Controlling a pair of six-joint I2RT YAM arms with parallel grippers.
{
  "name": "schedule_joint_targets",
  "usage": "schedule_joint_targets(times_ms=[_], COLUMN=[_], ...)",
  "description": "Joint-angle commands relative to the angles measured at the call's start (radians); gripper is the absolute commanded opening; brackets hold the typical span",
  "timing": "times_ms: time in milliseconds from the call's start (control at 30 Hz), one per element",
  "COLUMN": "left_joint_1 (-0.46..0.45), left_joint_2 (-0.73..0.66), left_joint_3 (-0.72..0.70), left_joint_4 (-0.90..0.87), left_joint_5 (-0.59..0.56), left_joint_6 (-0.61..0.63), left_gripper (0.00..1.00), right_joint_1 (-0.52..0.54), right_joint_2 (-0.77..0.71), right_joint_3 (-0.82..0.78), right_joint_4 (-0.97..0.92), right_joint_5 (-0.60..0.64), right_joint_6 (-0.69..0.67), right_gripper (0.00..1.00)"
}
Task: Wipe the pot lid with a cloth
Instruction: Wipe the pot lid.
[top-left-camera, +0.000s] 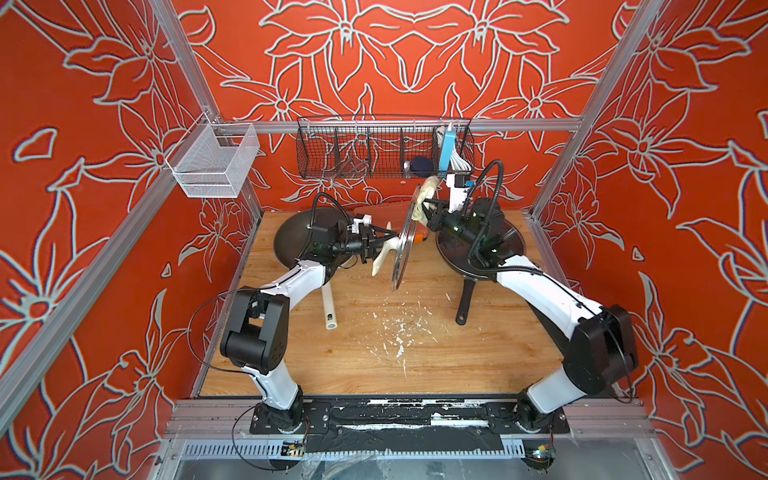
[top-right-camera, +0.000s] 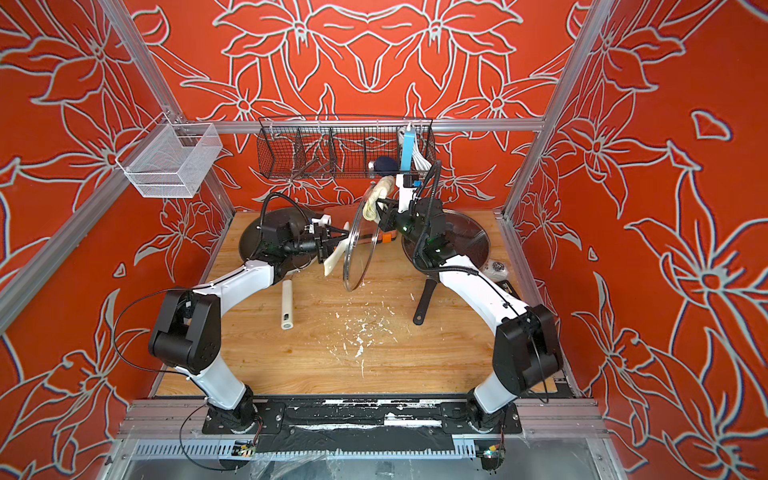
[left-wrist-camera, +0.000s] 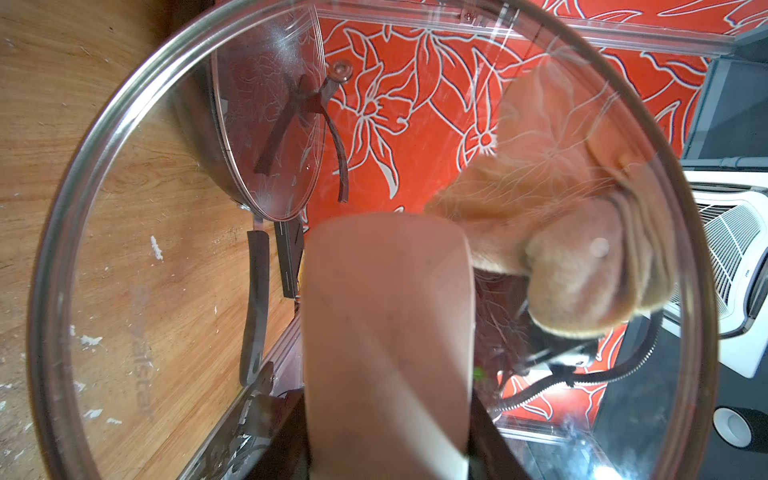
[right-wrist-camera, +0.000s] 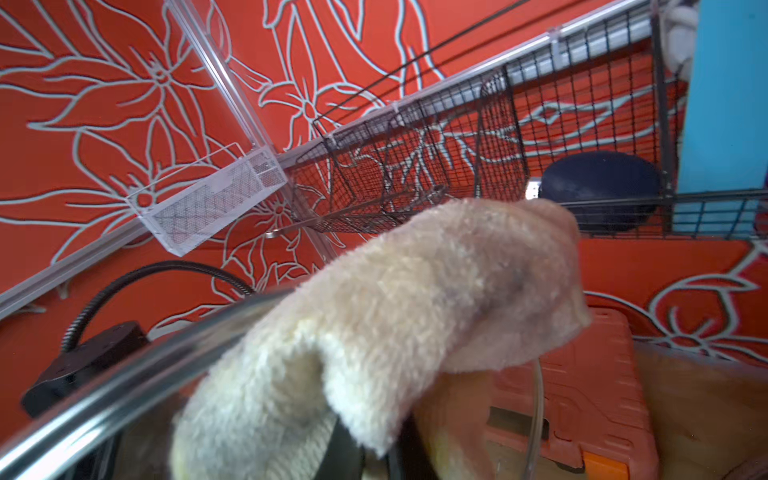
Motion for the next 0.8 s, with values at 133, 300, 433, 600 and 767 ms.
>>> schedule_joint_targets(times_ms=[133,300,433,600,767], left_joint_1=[-0.009,-0.011,-0.011,-0.011,-0.010], left_joint_2=[-0.097,-0.108,-0.114,-0.101,-0.090], left_joint_3=[0.040,0.041,0.045,0.044,0.043], left_joint_4=[0.183,0.185,0.185,0.180,0.186], left_joint_5=[0.046,0.046,0.044,0.044,0.044], left_joint_6=[-0.007,-0.010,-0.009,-0.005,-0.009], left_gripper=[0.00,0.00,0.00,0.00,0.00], right_joint_1=[-0.024,-0.024,-0.025,-0.021,0.007], right_joint_2=[0.110,0.140,0.143,0.085,-0.024], right_joint_3=[-0.035,-0.119,-0.161,-0.210,-0.290], right_joint_4=[0.026,0.065,0.088,0.129,0.148], right_joint_5=[0.039,0.034,0.003,-0.084,-0.130], right_joint_6=[0.029,0.046,0.059,0.059,0.036], right_gripper=[0.00,0.00,0.00,0.00,0.00])
